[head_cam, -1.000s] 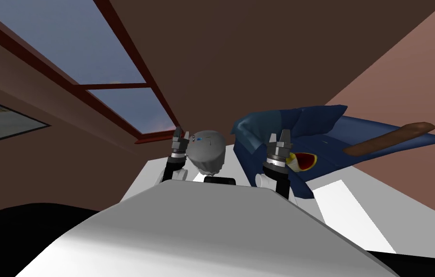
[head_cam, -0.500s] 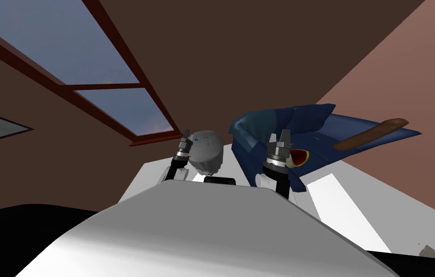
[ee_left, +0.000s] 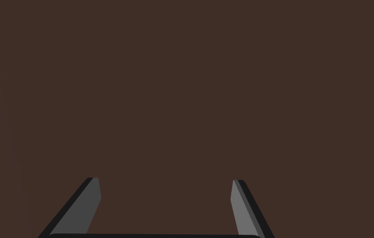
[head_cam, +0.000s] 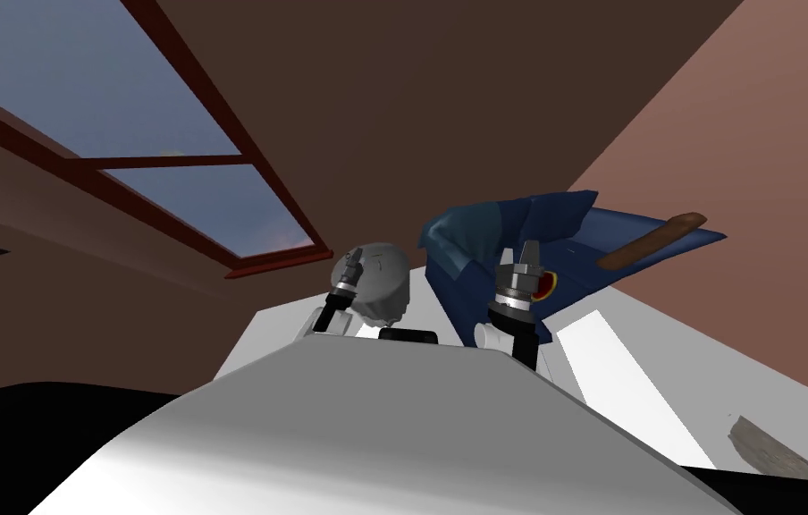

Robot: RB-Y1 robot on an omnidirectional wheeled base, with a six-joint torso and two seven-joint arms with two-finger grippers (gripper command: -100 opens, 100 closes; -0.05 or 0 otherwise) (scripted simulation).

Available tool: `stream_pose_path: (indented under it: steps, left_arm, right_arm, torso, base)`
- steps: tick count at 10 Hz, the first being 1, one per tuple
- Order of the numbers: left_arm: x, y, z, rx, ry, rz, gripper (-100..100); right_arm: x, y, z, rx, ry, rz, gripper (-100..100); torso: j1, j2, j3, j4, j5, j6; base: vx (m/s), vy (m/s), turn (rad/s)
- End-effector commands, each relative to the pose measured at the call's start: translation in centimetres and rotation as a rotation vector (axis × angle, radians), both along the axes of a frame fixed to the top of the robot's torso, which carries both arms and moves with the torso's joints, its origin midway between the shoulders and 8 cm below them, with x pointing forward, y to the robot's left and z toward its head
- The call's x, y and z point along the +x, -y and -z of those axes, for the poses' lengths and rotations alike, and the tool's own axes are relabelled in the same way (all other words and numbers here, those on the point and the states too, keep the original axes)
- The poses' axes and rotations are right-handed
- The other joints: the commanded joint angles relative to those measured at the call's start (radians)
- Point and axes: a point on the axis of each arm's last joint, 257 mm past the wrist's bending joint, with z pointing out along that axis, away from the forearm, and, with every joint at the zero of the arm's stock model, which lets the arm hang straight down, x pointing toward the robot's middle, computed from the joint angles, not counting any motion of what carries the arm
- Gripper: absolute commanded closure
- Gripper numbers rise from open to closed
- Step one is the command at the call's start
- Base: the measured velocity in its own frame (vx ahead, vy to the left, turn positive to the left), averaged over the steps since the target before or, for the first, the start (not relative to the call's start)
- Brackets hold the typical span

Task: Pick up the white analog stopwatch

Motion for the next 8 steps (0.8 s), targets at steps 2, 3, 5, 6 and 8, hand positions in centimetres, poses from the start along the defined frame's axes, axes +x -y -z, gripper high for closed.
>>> stream_pose_path:
  steps: [2, 3, 5, 6, 8]
  left_arm:
    - [1.4, -0.2, 2.9, 0.037, -0.078, -0.004, -100]
    - [2.1, -0.5, 4.9, 0.064, -0.130, -0.007, -100]
    - [2.6, -0.8, 7.0, 0.093, -0.183, -0.010, -100]
    - [3.2, -1.2, 9.1, 0.124, -0.238, -0.013, -100]
    - [3.6, -1.8, 11.3, 0.158, -0.294, -0.018, -100]
  right_arm:
    - [0.0, 0.0, 0.0, 0.000, 0.000, 0.000, 0]
    - [0.0, 0.0, 0.0, 0.000, 0.000, 0.000, 0]
    - [0.0, 0.0, 0.0, 0.000, 0.000, 0.000, 0]
    - [0.0, 0.0, 0.0, 0.000, 0.000, 0.000, 0]
    - [0.0, 0.0, 0.0, 0.000, 0.000, 0.000, 0]
  torso:
    - [-0.001, 0.000, 0.000, 0.000, 0.000, 0.000]
    - [0.000, 0.000, 0.000, 0.000, 0.000, -0.001]
    - [-0.001, -0.001, 0.000, 0.000, 0.000, 0.000]
    - [0.000, 0.000, 0.000, 0.000, 0.000, -0.001]
    - [-0.001, -0.001, -0.001, 0.000, 0.000, 0.000]
  base:
    - [-0.005, -0.031, -0.112]
    - [-0.005, -0.028, -0.064]
    - [0.000, -0.038, -0.129]
    - [0.002, -0.034, -0.075]
    - [0.006, -0.039, -0.133]
